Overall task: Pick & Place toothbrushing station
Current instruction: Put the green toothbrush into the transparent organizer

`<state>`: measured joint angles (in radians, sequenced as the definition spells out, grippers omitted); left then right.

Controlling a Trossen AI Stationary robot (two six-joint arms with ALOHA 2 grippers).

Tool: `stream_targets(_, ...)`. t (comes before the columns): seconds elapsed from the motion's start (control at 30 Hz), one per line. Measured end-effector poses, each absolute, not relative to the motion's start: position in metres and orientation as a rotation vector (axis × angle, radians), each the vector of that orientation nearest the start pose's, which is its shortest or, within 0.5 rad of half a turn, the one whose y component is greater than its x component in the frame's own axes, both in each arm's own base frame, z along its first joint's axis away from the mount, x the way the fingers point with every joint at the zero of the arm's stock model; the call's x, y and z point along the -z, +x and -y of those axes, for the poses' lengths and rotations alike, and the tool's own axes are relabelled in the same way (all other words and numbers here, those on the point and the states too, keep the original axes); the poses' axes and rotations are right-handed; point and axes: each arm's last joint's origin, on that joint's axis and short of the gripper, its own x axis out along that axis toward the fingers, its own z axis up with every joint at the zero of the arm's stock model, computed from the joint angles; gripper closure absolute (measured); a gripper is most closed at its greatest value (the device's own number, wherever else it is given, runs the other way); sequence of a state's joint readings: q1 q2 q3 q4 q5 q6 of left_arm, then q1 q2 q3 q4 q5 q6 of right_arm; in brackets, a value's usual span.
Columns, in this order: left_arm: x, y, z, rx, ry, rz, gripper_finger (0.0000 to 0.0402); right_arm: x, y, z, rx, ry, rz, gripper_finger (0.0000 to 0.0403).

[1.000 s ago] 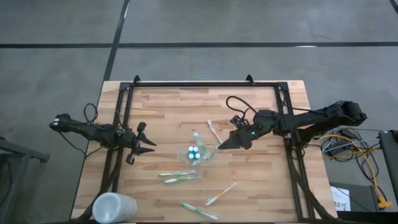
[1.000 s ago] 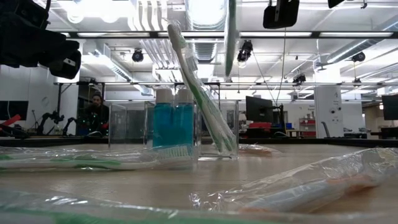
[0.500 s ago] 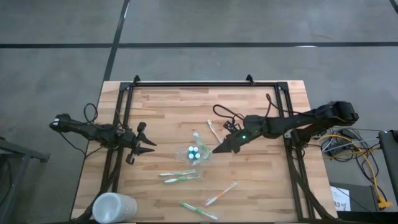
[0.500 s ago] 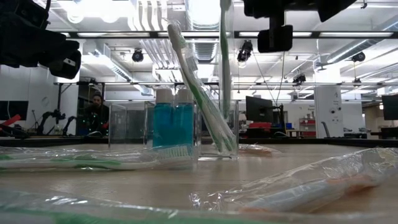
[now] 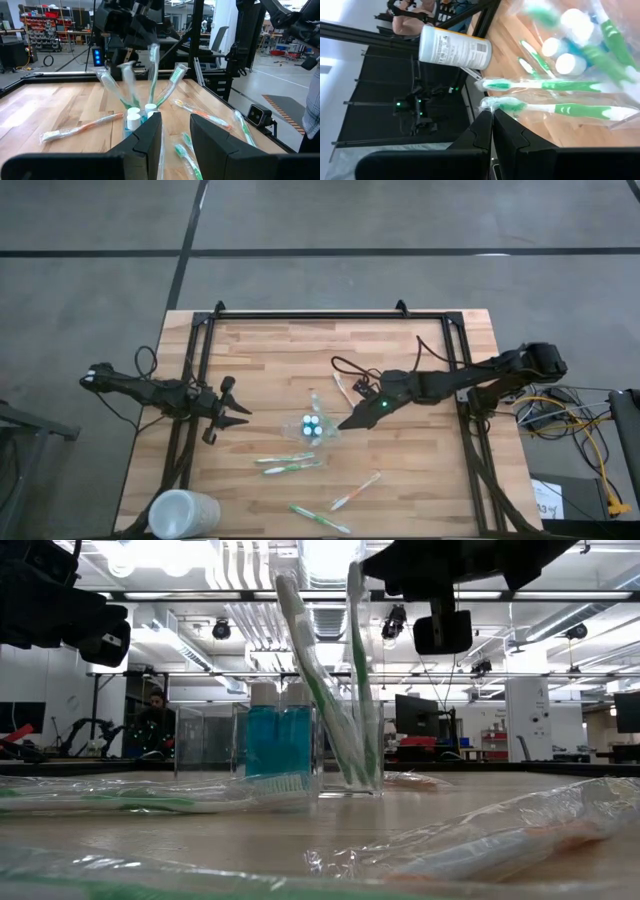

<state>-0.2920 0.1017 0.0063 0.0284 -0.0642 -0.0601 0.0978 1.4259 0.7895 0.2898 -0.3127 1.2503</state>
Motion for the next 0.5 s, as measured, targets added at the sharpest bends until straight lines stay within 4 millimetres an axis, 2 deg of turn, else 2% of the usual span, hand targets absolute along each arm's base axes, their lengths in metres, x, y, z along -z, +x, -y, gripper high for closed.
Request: stream_targets(0.5,-0.1602,0.0995,0.028,0.226,-0.048,-0.073,0.0293,-0.2281,0.3035,-0.037,-0.066,1.234,-0.556,0.0394)
